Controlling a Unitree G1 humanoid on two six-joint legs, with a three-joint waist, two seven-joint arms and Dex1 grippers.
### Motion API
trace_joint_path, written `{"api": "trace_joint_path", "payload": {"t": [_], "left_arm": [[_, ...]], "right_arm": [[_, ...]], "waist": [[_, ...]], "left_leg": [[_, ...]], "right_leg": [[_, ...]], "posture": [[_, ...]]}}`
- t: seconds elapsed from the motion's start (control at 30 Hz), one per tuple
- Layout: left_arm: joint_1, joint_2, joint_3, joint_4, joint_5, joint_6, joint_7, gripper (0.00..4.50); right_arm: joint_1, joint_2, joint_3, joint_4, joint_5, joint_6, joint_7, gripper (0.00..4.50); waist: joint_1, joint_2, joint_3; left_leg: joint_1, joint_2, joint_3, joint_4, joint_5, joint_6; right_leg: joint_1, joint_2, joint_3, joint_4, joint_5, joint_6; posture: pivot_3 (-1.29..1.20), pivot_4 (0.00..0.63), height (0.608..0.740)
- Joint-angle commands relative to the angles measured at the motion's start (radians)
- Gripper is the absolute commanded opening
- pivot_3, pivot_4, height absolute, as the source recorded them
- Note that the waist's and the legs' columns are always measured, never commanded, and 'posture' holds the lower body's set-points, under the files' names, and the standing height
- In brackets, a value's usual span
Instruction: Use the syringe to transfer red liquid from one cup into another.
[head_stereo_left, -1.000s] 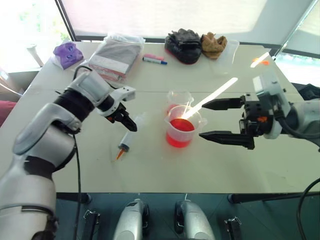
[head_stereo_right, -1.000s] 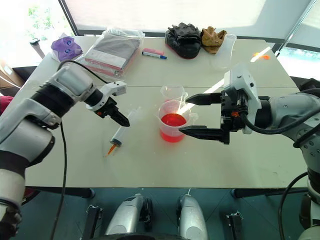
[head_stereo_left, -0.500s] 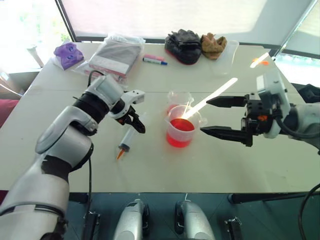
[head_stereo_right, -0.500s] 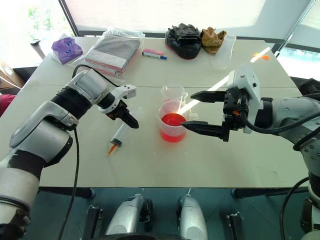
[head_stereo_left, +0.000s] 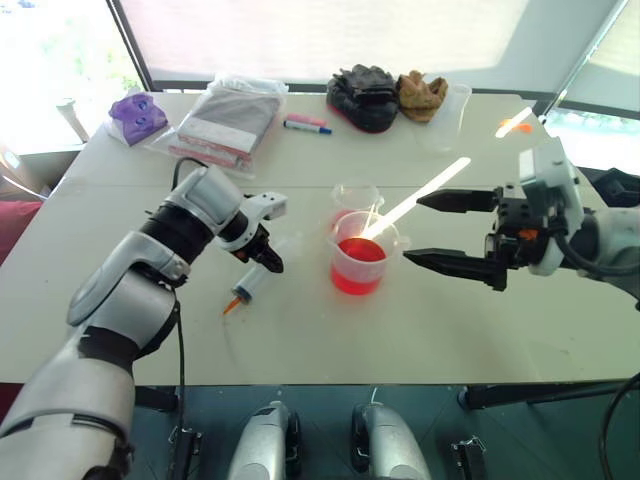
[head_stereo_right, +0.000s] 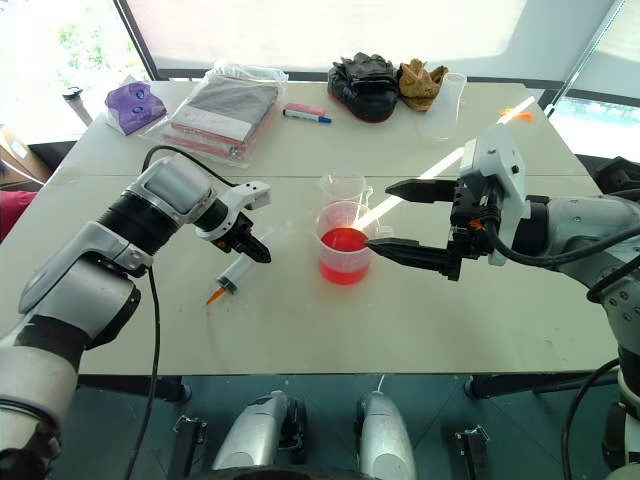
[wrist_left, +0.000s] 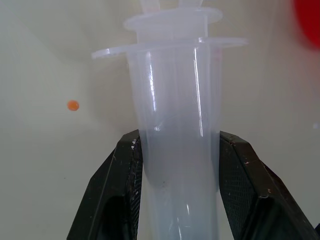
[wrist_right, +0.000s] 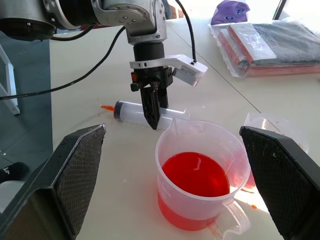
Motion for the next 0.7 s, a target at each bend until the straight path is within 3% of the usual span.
{"api": "trace_joint_path", "payload": {"t": [0.03, 0.13, 0.27, 0.37, 0.5, 0.6, 0.7], "left_arm": [[-0.008, 0.026, 0.030, 0.019, -0.010, 0.010, 0.011, 1.56], [-0.118, 0.075, 0.141, 0.029, -0.045, -0.016, -0.014, 1.56], [-0.387, 0.201, 0.364, 0.101, -0.120, -0.161, -0.092, 1.56], [-0.468, 0.245, 0.499, 0.113, -0.158, -0.271, -0.080, 1.56], [-0.373, 0.167, 0.711, -0.020, -0.204, -0.526, 0.077, 1.56], [-0.304, 0.072, 0.790, -0.084, -0.265, -0.493, 0.150, 1.56], [-0.207, -0.026, 0.830, -0.195, -0.352, -0.459, 0.171, 1.56]], "right_arm": [[0.002, 0.003, -0.032, -0.002, -0.002, -0.019, -0.009, 4.50], [0.018, 0.002, -0.072, 0.018, 0.017, -0.008, -0.018, 4.50], [0.011, 0.009, -0.168, 0.101, 0.054, -0.004, -0.048, 4.50], [-0.030, 0.024, -0.204, 0.155, 0.059, -0.023, -0.085, 4.50], [-0.148, 0.062, -0.199, 0.265, -0.060, -0.142, -0.184, 4.50], [-0.264, 0.082, -0.147, 0.353, -0.214, -0.285, -0.248, 4.50], [-0.365, 0.085, -0.062, 0.411, -0.343, -0.400, -0.249, 4.50]], "waist": [[0.000, 0.000, 0.000], [-0.001, -0.002, 0.001], [0.002, -0.016, 0.011], [0.000, -0.010, 0.008], [0.005, -0.001, 0.005], [0.003, -0.002, 0.005], [-0.004, -0.004, 0.006]], "left_leg": [[0.000, 0.000, 0.000, 0.000, 0.000, 0.000], [-0.002, 0.001, 0.000, 0.000, 0.000, 0.000], [-0.022, 0.001, -0.001, 0.010, 0.001, -0.002], [-0.025, -0.001, 0.002, 0.012, 0.003, -0.005], [-0.004, -0.005, 0.002, 0.005, -0.002, 0.002], [-0.004, -0.005, -0.001, 0.008, -0.002, 0.004], [-0.006, -0.005, 0.000, 0.009, 0.003, 0.000]], "right_leg": [[0.000, 0.000, 0.000, 0.000, 0.000, 0.000], [-0.002, 0.000, 0.000, 0.000, 0.000, 0.000], [-0.021, 0.002, -0.001, 0.008, 0.002, 0.003], [-0.024, 0.000, -0.002, 0.012, 0.004, 0.007], [-0.001, -0.003, -0.002, 0.001, 0.000, 0.013], [0.001, -0.003, -0.004, 0.000, 0.001, 0.008], [0.000, -0.003, -0.003, -0.001, 0.006, 0.013]], "posture": [[0.00, 0.150, 0.740], [0.00, 0.150, 0.740], [0.00, 0.150, 0.740], [0.00, 0.150, 0.740], [0.00, 0.150, 0.740], [0.00, 0.150, 0.740], [0.00, 0.150, 0.740]]}}
